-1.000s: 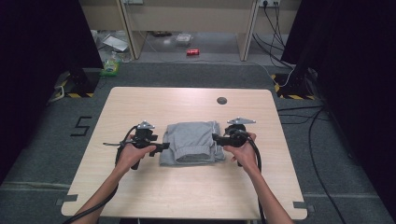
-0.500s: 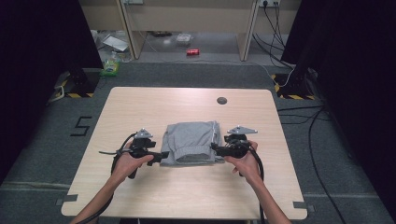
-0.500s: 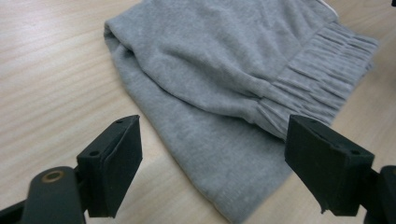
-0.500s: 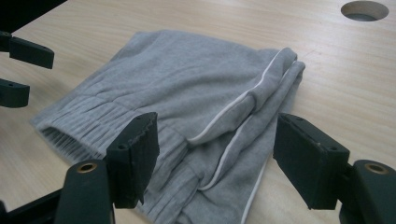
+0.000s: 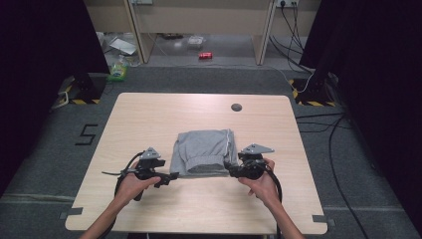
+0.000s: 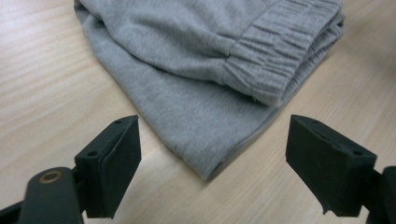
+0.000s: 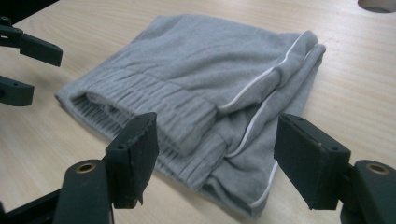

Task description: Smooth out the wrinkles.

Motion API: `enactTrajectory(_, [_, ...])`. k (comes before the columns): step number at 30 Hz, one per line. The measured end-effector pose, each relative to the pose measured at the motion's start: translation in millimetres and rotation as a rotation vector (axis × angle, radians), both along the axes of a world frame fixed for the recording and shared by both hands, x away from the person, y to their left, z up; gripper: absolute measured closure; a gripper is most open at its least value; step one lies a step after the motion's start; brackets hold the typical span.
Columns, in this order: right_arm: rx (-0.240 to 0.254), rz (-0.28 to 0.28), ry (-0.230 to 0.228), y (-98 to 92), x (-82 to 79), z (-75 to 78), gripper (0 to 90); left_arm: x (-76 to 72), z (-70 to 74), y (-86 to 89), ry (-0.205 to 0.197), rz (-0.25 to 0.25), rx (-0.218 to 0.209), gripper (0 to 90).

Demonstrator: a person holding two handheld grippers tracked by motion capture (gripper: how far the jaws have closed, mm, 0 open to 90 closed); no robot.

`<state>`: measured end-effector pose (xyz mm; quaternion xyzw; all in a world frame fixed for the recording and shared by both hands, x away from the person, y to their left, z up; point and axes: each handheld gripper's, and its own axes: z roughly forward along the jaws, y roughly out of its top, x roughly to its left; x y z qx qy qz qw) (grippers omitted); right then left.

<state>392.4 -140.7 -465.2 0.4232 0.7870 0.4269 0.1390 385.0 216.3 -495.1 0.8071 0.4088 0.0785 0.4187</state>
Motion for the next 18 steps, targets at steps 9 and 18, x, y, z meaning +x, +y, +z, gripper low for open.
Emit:
enactTrajectory(9, [-0.023, 0.008, 0.006, -5.2, -13.6, -4.0, 30.2, -15.8, -10.4, 7.2, 0.011, -0.015, 0.020, 17.4])
enactTrajectory(18, [-0.034, 0.008, 0.029, -13.4, -28.8, -12.5, 29.7, -32.6, -17.2, 15.1, -0.002, -0.020, 0.048, 17.3])
